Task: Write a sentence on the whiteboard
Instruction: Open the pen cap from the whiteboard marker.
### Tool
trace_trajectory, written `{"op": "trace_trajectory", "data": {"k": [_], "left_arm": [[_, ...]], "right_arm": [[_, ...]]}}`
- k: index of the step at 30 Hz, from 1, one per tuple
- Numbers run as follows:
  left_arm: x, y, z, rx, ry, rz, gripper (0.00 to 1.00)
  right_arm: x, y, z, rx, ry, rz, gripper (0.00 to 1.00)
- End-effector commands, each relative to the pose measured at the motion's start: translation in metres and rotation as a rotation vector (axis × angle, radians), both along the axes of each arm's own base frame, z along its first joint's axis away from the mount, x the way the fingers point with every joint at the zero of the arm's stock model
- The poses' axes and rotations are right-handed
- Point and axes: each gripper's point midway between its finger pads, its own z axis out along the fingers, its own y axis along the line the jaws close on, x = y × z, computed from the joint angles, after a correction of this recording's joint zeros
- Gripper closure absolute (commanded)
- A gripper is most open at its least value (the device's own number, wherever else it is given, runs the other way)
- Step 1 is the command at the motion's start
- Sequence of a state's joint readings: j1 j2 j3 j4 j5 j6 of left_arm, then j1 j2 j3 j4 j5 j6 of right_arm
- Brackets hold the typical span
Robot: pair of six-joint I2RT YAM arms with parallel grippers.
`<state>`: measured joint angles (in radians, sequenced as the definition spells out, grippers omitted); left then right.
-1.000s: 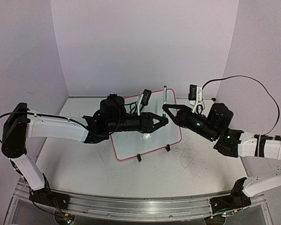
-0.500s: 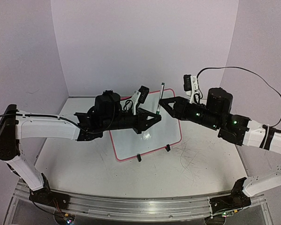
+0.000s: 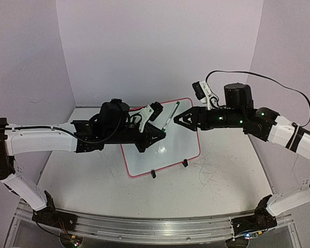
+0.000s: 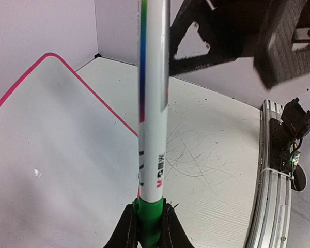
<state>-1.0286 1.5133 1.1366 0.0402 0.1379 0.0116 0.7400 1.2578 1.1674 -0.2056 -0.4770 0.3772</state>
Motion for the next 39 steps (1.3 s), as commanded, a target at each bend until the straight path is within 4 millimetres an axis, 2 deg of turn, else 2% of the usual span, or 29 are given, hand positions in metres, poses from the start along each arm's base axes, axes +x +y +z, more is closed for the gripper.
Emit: {"op": "trace_trajectory", "data": {"k": [1, 8, 16, 23, 29, 35, 39], "left_arm": [[-0.012, 0.006, 0.035, -0.056, -0.056, -0.05, 1.0], [-0.019, 0.003, 0.031, -0.05, -0.038, -0.081, 1.0], [-0.018, 0.002, 0.027, -0.036, -0.027, -0.078, 1.0], [-0.018, 0.002, 0.024, -0.032, -0.021, -0.08, 1.0], [-0.019, 0.003, 0.019, -0.011, -0.007, -0.078, 1.0], [-0.018, 0.003, 0.015, -0.001, 0.001, -0.076, 1.0], [-0.018, 0.002, 0.013, 0.005, 0.007, -0.076, 1.0]], "right_arm": [[-0.009, 0.017, 0.006, 0.013, 0.032, 0.114, 0.27], [-0.008, 0.038, 0.0, 0.017, 0.058, 0.217, 0.38], [-0.01, 0.05, -0.001, 0.039, 0.061, 0.28, 0.45], [-0.007, 0.052, -0.005, 0.022, 0.045, 0.268, 0.63], [-0.007, 0.057, -0.012, 0.006, 0.045, 0.267, 0.66], [-0.006, 0.061, -0.012, 0.007, 0.036, 0.266, 0.71], [-0.004, 0.061, -0.012, 0.009, 0.029, 0.253, 0.7]]}}
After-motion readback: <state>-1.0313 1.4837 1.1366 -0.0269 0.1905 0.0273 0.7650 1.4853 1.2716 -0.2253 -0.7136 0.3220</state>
